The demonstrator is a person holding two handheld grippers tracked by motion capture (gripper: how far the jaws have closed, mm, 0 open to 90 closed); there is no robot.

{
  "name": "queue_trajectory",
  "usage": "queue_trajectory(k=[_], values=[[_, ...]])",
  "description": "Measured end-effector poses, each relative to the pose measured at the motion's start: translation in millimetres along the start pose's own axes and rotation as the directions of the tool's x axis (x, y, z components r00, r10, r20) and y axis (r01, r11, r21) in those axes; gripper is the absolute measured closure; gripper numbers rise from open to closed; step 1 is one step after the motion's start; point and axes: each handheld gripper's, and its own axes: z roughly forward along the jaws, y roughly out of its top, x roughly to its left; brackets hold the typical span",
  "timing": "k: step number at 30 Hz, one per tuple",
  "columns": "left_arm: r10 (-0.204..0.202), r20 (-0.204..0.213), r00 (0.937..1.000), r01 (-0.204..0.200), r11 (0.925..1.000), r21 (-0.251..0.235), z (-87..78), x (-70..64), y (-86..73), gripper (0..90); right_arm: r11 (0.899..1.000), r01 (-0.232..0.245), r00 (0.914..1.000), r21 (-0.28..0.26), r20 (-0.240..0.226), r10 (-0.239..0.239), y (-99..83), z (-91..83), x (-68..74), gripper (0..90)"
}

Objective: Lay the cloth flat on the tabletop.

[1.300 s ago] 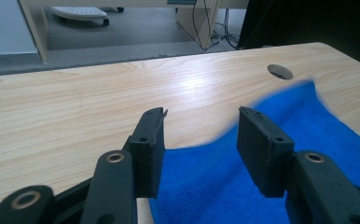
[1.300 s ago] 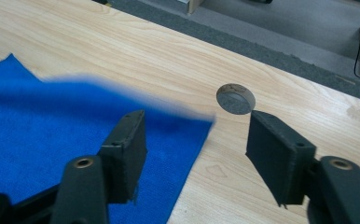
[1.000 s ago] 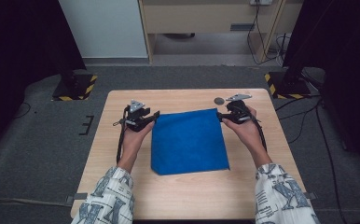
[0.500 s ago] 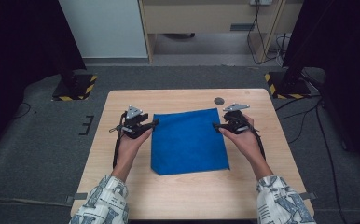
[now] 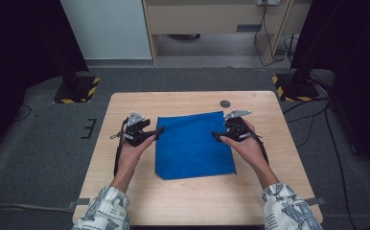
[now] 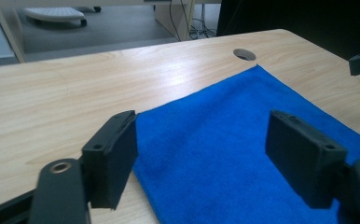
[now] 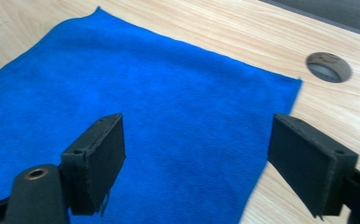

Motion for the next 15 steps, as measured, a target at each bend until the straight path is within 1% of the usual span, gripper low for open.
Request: queue_trajectory(k=[2, 3, 5, 8, 9, 10, 12, 13, 14, 15], values=[[0.002, 0.002, 1.0000, -0.002, 0.9999, 0.013, 0.3, 0.6, -1.7, 21.4, 1.000, 0.006, 0.9999, 0.004, -0.012, -0.006, 0.5, 1.6, 5.5, 17.6], [0.001, 0.003, 1.0000, -0.001, 0.9999, 0.010, -0.1, 1.2, -3.3, 20.2, 1.000, 0.011, 0.9997, 0.000, -0.024, -0.011, 1.2, 3.0, 11.6, 17.5], [-0.009, 0.010, 0.9999, 0.009, 0.9999, 0.007, -0.5, 3.2, -5.5, 19.7, 1.000, 0.019, 0.9994, -0.002, -0.029, -0.019, 1.4, 3.6, 13.7, 17.3], [-0.013, 0.003, 0.9999, 0.013, 0.9997, 0.019, -1.8, 7.7, -7.4, 17.3, 0.999, 0.034, 0.9986, 0.002, -0.041, -0.034, 2.9, 7.3, 26.2, 16.8], [-0.016, 0.004, 0.9999, 0.016, 0.9997, 0.021, -3.0, 9.7, -8.8, 16.4, 0.999, 0.053, 0.9973, 0.002, -0.050, -0.053, 4.1, 9.7, 34.2, 16.5], [-0.017, 0.004, 0.9998, 0.017, 0.9996, 0.025, -3.7, 11.0, -9.7, 16.4, 0.999, 0.053, 0.9973, 0.002, -0.050, -0.053, 4.1, 9.7, 34.2, 16.5], [-0.022, -0.010, 0.9997, 0.022, 0.9993, 0.032, -6.7, 14.4, -12.0, 15.8, 0.998, 0.068, 0.9959, 0.003, -0.061, -0.068, 5.5, 11.4, 41.9, 15.9], [-0.028, -0.019, 0.9994, 0.029, 0.9992, 0.027, -9.1, 15.7, -13.8, 15.6, 0.997, 0.083, 0.9935, 0.007, -0.079, -0.082, 7.2, 13.2, 50.4, 14.9], [-0.032, -0.024, 0.9992, 0.032, 0.9992, 0.025, -11.5, 17.1, -15.7, 15.6, 0.997, 0.083, 0.9935, 0.007, -0.079, -0.082, 7.2, 13.2, 50.4, 14.9], [-0.031, -0.028, 0.9991, 0.032, 0.9990, 0.030, -13.3, 18.6, -17.7, 15.5, 0.996, 0.088, 0.9923, 0.008, -0.088, -0.087, 8.0, 14.1, 54.8, 14.8]])
